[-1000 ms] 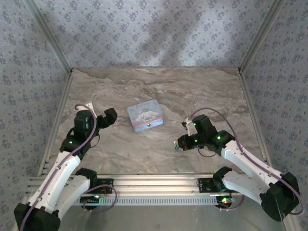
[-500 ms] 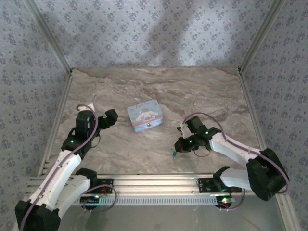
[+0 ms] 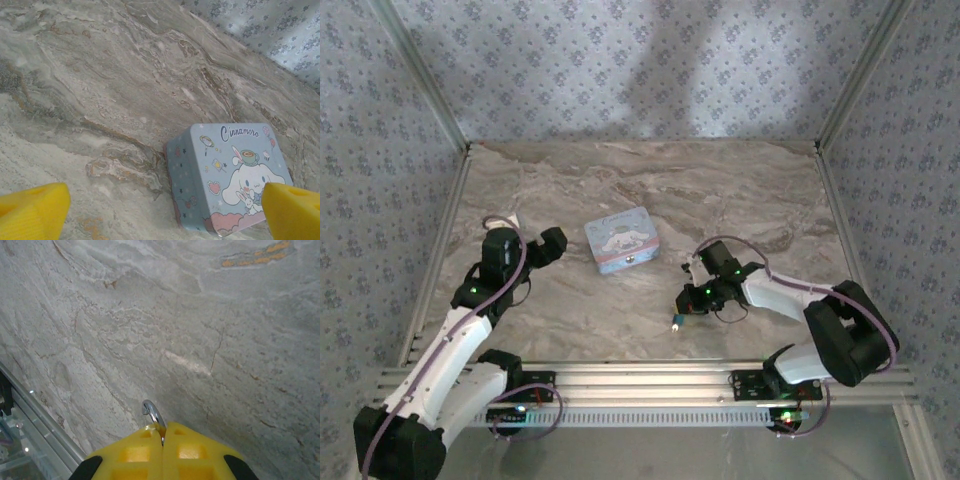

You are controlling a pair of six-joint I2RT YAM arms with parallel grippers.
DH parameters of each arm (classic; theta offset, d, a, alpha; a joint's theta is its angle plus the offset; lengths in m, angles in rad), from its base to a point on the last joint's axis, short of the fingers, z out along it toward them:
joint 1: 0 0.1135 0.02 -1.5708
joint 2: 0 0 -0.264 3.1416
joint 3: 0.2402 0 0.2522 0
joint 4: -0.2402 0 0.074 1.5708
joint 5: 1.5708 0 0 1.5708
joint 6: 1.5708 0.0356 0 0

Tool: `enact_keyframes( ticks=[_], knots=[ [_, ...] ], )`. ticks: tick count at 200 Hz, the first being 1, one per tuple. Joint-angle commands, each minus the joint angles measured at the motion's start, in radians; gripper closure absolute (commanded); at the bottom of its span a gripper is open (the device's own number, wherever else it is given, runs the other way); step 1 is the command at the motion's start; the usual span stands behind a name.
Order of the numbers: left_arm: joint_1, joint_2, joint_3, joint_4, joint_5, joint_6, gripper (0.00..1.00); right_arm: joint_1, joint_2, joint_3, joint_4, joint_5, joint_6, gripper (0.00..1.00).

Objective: Unlock a padlock with a key

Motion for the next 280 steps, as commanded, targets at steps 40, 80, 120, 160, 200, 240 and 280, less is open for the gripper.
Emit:
enact_keyframes(
  ticks=[40,80,120,160,200,240,280],
  knots=[
    [0.007,0.005,0.008,0.019,0.012,0.001,0.02,-0.032,-0.055,-0.011,-0.004,0.027,0.009,0.76],
    [0.010,0.005,0.041,0.018,-0.009,0.022,0.02,-0.083,-0.176,0.016,-0.080,0.103,-0.030,0.71],
    [0.027,-0.001,0.102,0.028,-0.126,0.145,0.02,-0.178,-0.369,0.056,-0.125,0.270,-0.093,0.59],
    [0.078,-0.005,0.058,0.168,-0.271,0.333,0.02,-0.311,-0.562,0.007,-0.036,0.472,-0.165,0.37],
    [0.197,0.021,-0.014,0.284,-0.305,0.369,0.02,-0.498,-0.630,-0.054,0.091,0.536,-0.238,0.10],
    [0.259,0.067,-0.098,0.404,-0.328,0.388,0.02,-0.627,-0.609,-0.233,0.423,0.599,-0.314,0.00],
    [0.261,0.167,-0.140,0.482,-0.319,0.437,0.02,-0.686,-0.440,-0.327,0.722,0.571,-0.348,0.00]
  ],
)
